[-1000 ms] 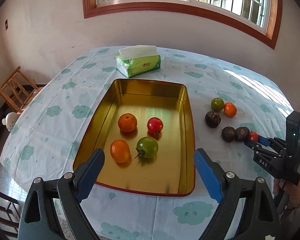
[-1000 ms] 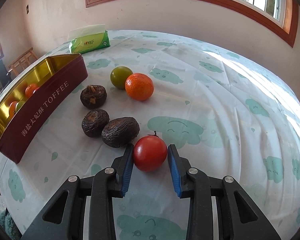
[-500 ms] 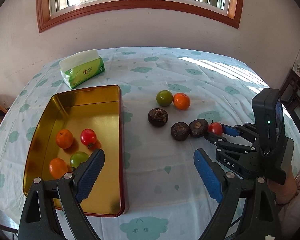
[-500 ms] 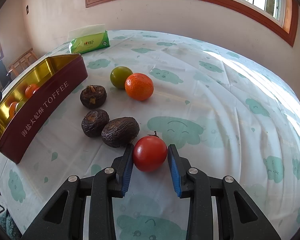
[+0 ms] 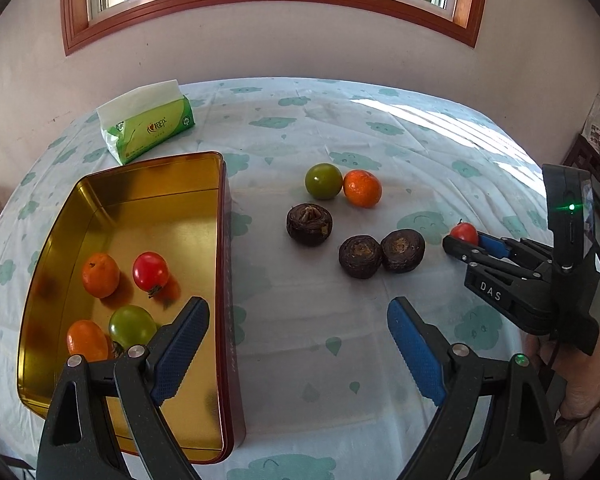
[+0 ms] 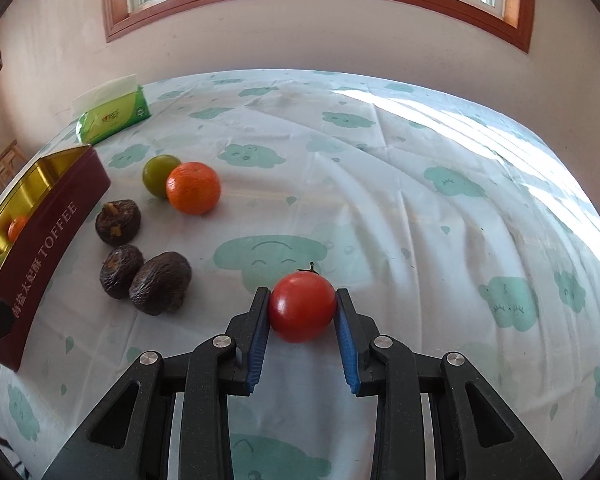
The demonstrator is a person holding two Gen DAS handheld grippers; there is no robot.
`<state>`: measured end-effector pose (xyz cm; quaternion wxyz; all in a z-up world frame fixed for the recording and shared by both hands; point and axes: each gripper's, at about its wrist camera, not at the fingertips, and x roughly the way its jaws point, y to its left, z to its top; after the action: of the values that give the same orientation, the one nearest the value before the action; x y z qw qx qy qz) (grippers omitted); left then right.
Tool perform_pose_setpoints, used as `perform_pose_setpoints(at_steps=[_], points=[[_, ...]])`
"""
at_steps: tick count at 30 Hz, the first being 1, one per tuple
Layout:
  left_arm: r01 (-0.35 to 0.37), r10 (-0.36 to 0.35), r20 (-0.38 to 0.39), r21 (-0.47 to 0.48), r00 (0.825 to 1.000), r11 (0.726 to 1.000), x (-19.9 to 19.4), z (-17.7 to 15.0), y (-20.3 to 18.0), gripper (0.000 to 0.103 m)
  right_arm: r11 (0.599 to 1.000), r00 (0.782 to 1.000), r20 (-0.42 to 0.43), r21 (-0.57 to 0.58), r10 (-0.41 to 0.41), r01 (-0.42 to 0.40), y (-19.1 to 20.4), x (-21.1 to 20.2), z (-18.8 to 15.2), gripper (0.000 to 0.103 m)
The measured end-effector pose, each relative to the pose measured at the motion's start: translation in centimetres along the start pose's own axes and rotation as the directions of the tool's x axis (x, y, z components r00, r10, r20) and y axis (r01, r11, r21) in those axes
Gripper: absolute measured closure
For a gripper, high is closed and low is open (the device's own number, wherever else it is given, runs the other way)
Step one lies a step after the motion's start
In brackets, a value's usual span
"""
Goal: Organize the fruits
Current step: 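Move the open left tool toward the dark brown dried fruits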
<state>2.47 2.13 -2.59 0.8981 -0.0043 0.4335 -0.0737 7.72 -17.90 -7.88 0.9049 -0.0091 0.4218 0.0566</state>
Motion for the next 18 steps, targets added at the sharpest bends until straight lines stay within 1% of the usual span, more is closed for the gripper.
perform_pose_setpoints(at_steps=[3,7,14,18], points=[[0.000,0.000,-0.007,0.014,1.000,1.000,0.5,0.0,-0.2,0.015,1.000,1.000,-0.002,0.018,-0.021,0.021,-0.3,0.0,0.0,0.070],[-0.025,0.025,-0.009,0.044,1.000,0.999,1.2,0.2,-0.4,0.015,0.999,0.999,-0.006,-0.007,-0.043,0.043,0.3,0.0,0.0,0.070],[-0.021,0.021,-0.001,0.056,1.000,0.998,1.8,0.2,-0.2,0.015,0.999,0.999,-0.007,0.003,-0.032,0.032,0.0,0.0,0.0,0.070],[-0.017,0.017,0.009,0.045,1.000,0.999,1.5,0.4,0.4,0.016,0.999,0.999,-0.007,0.004,-0.032,0.032,0.0,0.0,0.0,0.070]])
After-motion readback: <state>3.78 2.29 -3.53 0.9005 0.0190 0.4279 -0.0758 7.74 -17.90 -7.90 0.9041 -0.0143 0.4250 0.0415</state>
